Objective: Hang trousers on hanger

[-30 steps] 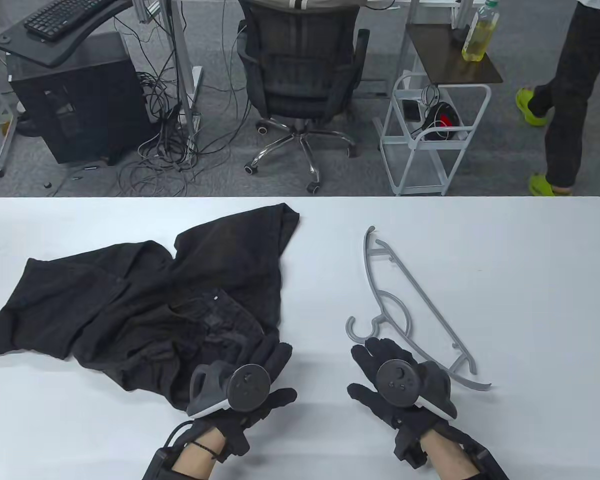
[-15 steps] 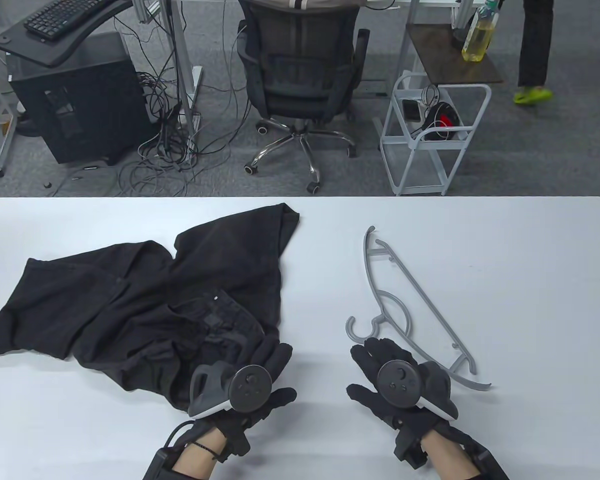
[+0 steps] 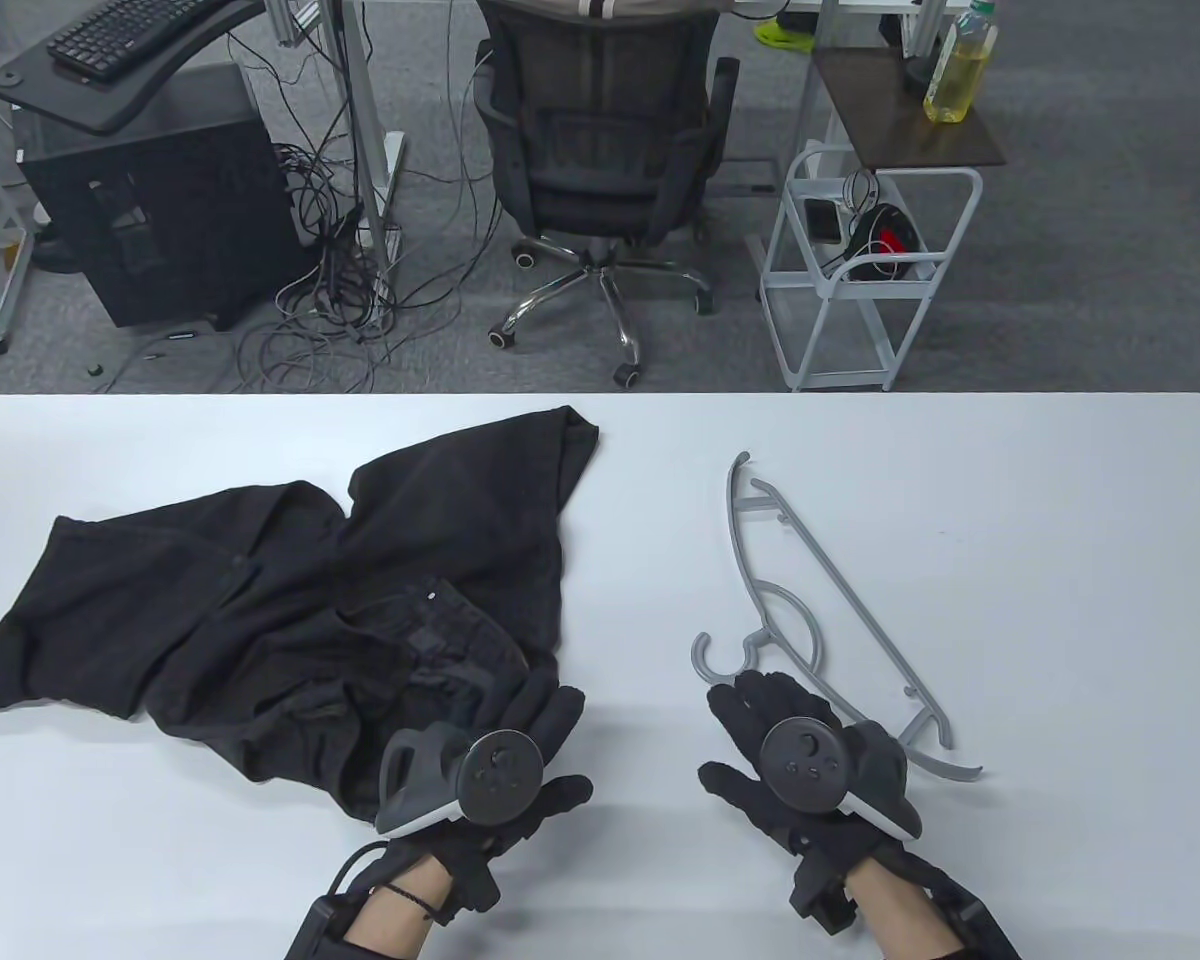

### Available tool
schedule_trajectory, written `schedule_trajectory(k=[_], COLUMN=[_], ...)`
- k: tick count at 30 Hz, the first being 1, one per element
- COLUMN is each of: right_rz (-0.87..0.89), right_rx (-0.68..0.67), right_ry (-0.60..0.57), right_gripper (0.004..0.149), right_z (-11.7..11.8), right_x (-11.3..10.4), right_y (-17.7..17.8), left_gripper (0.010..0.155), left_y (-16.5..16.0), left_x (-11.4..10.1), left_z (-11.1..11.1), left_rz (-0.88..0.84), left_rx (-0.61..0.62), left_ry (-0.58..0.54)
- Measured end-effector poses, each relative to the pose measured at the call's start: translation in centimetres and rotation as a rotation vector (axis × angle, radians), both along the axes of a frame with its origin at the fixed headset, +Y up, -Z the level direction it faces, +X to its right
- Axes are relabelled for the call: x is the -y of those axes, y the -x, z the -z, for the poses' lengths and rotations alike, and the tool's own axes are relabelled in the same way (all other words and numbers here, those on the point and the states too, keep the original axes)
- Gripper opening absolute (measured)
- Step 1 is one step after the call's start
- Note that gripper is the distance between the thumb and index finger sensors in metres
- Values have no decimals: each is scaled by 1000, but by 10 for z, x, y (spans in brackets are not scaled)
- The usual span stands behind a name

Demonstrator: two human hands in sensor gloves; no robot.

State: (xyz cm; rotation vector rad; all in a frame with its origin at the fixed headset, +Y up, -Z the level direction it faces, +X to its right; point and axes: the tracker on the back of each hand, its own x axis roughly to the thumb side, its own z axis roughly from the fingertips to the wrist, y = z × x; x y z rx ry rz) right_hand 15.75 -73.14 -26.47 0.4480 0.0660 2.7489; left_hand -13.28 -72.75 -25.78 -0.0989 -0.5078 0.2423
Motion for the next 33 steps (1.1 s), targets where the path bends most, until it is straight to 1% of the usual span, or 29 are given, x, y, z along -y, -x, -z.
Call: schedule_trajectory(k=[12, 18, 23, 26, 33], right_rz=[73, 119, 173, 214, 210], right_rx=[162, 282, 404, 462, 509], right_ry=[-31, -35, -15, 19, 113], right_gripper=[74, 74, 72, 71, 69], right_z=[9, 14, 20, 23, 31], right_x=[-6, -6, -1, 5, 22], right_y=[-32, -55, -77, -91, -101], left_gripper=[81, 81, 81, 81, 81], left_y=[1, 2, 3, 4, 4], left_x=[0, -1, -1, -1, -2], left_z=[0, 1, 1, 1, 1], left_rz=[-5, -5, -10, -12, -13], left_rx=[-3, -5, -6, -8, -8], left_ry=[1, 4, 6, 7, 10])
